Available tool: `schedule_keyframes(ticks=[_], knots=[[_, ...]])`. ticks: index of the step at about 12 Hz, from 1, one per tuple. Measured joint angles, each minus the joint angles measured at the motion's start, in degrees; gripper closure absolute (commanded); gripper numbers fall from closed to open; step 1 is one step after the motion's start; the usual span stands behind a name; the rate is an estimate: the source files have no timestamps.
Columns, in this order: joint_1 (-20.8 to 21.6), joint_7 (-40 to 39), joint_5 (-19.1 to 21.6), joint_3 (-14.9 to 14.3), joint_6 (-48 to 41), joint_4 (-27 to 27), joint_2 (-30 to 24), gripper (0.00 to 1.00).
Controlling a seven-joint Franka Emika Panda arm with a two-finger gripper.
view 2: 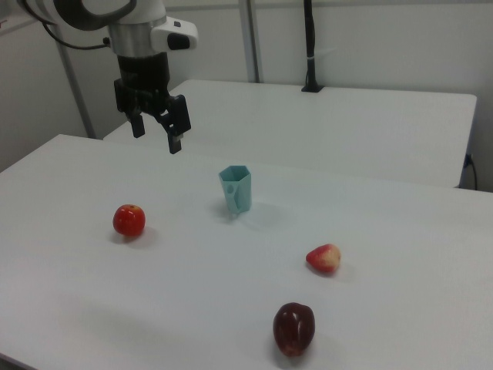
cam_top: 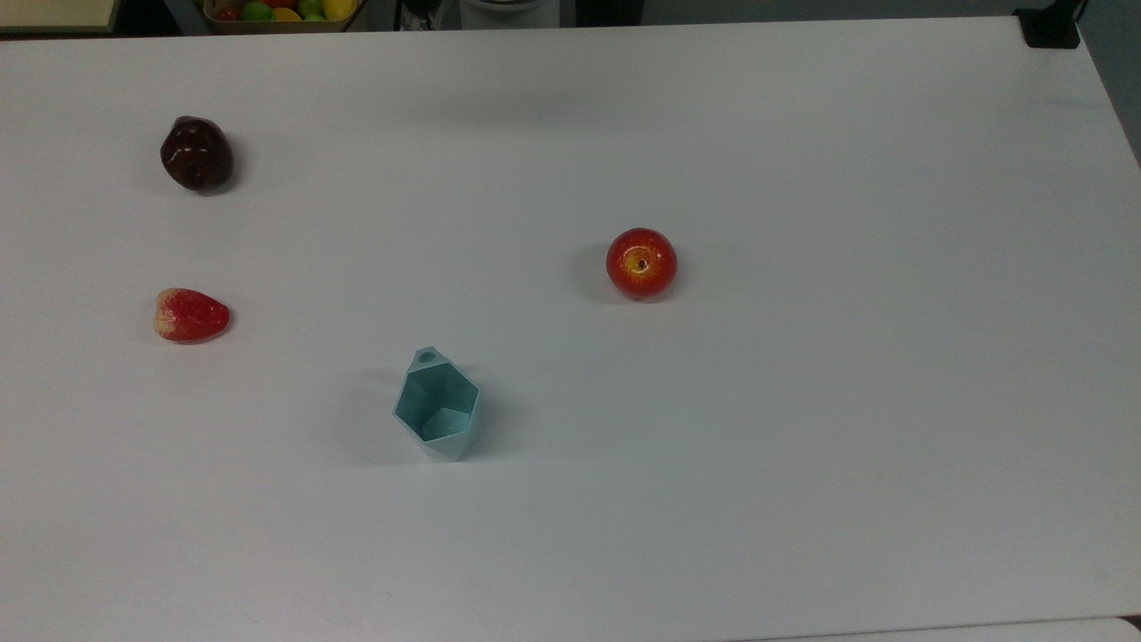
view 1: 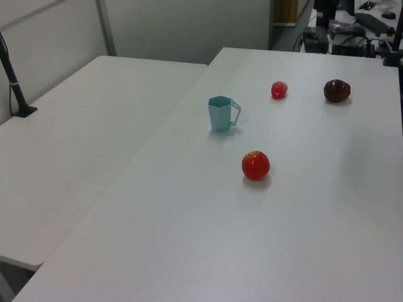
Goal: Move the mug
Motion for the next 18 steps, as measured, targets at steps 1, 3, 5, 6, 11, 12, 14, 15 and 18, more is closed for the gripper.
schedule_keyframes(ticks=[1,3,5,6,11,12,14,15,18], knots=[[0.00,0.00,0.00,0.00,0.00,0.01,0.06,0.00],[-0.09,0.00,0.00,-0.07,0.01,0.03,0.47,0.00],[-0.41,0.00,0.00,-0.32,0.06,0.05,0.75,0.00],[-0.53,0.00,0.00,-0.32,0.06,0.06,0.78,0.00],[-0.64,0.00,0.00,-0.61,0.06,0.06,0.81,0.00],[-0.63,0.00,0.00,-0.62,0.06,0.06,0.81,0.00],[-0.59,0.00,0.00,-0.62,0.06,0.06,0.88,0.00],[-0.59,0.00,0.00,-0.62,0.06,0.06,0.93,0.00],[-0.59,0.00,0.00,-0.62,0.06,0.06,1.15,0.00]])
